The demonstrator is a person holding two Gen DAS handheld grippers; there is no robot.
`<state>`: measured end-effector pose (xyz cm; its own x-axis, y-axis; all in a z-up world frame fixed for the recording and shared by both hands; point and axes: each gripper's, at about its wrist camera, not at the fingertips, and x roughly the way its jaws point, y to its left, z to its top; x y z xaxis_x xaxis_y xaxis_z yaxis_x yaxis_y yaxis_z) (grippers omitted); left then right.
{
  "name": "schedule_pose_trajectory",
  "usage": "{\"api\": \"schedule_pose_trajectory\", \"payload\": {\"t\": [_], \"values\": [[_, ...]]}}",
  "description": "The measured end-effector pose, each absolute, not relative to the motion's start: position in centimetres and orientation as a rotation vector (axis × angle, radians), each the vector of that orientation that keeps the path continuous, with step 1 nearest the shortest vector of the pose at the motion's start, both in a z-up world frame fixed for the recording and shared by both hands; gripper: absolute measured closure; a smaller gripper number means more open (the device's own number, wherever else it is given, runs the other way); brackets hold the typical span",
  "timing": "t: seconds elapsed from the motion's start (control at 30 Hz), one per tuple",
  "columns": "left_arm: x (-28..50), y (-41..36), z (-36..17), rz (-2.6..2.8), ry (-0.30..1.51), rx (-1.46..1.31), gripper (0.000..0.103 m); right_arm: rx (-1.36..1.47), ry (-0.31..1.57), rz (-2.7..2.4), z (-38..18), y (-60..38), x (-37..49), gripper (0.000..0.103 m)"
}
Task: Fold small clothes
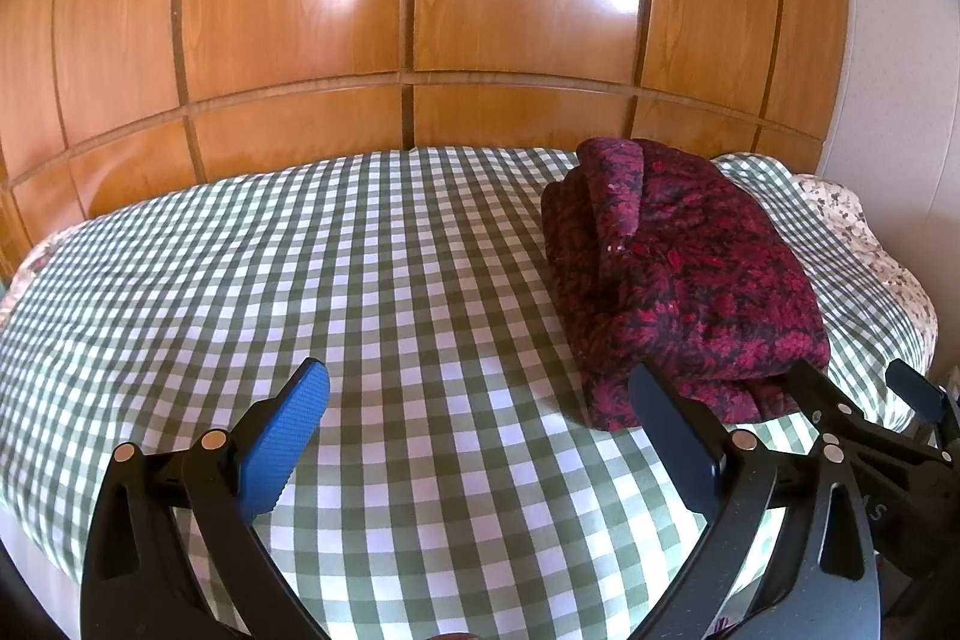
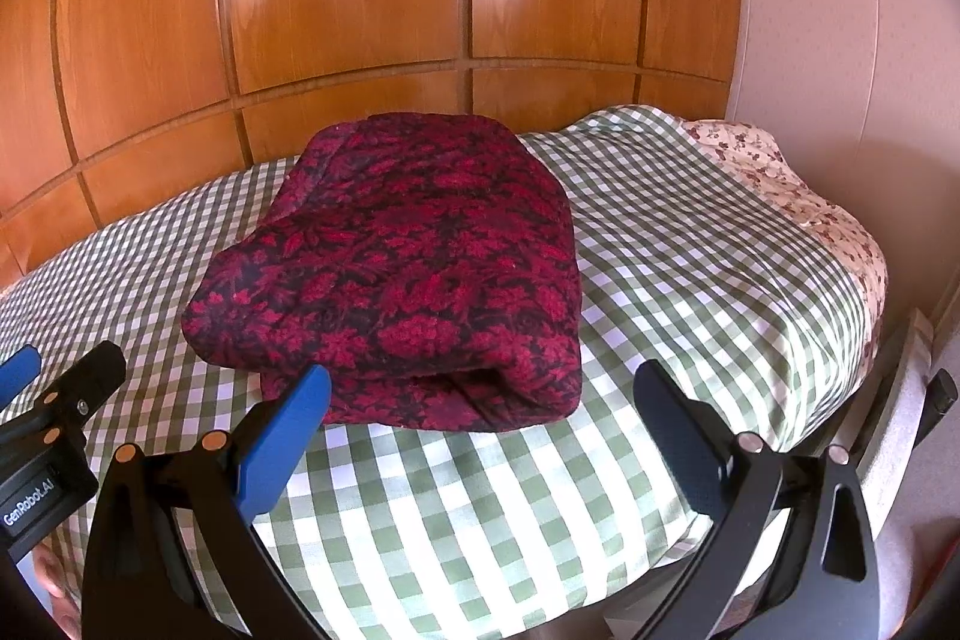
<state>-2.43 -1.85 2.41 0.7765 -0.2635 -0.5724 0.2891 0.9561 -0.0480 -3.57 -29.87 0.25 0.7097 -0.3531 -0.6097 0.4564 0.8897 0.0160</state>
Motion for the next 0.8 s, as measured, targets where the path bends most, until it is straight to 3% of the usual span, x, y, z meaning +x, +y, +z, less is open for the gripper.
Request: {"api": "schedule_pose_trajectory", "payload": {"t": [0.8], "values": [[-1.6,-1.6,1.2,-0.296,0.657,0.048,0.004,0.254,0.597,-0.437,1.1,-31.9,-3.8,0.002]]}}
